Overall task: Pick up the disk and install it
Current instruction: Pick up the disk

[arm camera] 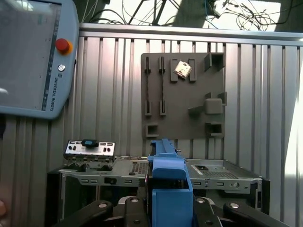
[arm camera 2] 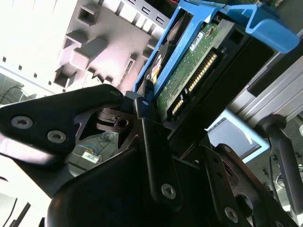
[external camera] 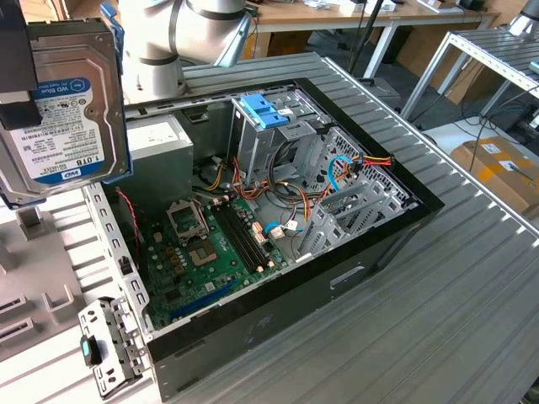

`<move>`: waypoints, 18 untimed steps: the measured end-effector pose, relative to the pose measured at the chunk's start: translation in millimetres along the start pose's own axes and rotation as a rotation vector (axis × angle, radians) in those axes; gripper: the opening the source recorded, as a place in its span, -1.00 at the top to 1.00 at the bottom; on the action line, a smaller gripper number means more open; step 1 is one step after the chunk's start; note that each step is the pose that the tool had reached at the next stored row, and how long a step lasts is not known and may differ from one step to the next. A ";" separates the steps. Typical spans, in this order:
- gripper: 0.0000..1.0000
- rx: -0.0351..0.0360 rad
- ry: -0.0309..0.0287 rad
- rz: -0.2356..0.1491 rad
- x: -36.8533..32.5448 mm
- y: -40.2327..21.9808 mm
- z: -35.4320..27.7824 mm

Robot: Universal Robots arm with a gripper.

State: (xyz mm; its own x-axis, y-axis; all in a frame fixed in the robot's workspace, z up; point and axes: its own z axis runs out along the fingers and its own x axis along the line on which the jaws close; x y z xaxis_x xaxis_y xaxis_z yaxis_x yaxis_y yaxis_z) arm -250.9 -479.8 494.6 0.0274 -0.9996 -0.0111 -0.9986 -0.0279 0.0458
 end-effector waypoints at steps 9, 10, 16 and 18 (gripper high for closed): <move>0.28 0.0000 0.0000 0.000 14.9 -1.4 4.1; 0.28 0.0000 0.0000 0.000 16.8 -1.7 4.6; 0.28 0.0001 -0.0001 0.000 23.1 -2.7 6.4; 0.28 0.0001 -0.0001 0.000 25.0 -3.0 7.0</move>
State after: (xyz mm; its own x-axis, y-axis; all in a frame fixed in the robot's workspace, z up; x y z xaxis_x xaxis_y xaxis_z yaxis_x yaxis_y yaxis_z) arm -247.6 -504.6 487.2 0.0274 -0.9996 -0.0112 -0.9986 -0.0279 0.0457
